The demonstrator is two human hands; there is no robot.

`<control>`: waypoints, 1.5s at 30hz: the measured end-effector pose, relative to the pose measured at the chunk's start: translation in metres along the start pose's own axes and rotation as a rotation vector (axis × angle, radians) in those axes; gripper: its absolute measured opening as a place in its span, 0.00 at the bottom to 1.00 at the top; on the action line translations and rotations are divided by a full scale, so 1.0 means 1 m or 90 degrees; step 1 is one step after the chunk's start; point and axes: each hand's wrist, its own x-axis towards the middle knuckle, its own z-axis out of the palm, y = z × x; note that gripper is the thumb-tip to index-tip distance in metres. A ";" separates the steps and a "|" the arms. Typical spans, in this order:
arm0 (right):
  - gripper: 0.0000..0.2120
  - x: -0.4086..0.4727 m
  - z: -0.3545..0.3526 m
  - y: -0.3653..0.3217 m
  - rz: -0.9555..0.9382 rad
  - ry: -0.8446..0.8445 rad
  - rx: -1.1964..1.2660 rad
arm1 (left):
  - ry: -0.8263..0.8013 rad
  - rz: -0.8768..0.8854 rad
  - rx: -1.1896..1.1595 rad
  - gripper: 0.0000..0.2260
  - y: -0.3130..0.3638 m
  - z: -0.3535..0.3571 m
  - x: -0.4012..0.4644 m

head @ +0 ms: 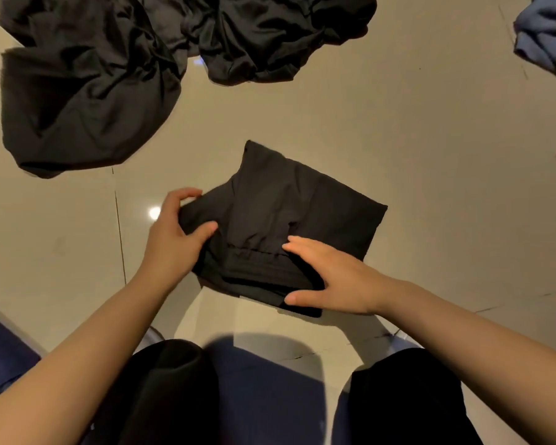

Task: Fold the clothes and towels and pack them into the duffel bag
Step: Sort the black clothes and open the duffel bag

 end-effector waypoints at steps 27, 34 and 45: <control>0.15 0.035 -0.060 0.032 0.375 0.333 0.541 | -0.177 0.537 0.516 0.21 0.014 0.045 -0.045; 0.15 0.018 -0.050 0.055 0.449 0.319 0.141 | -0.154 0.365 0.584 0.35 -0.035 0.052 -0.035; 0.37 0.010 0.023 0.047 0.099 0.198 -0.195 | -0.221 0.371 0.361 0.43 -0.028 0.086 -0.022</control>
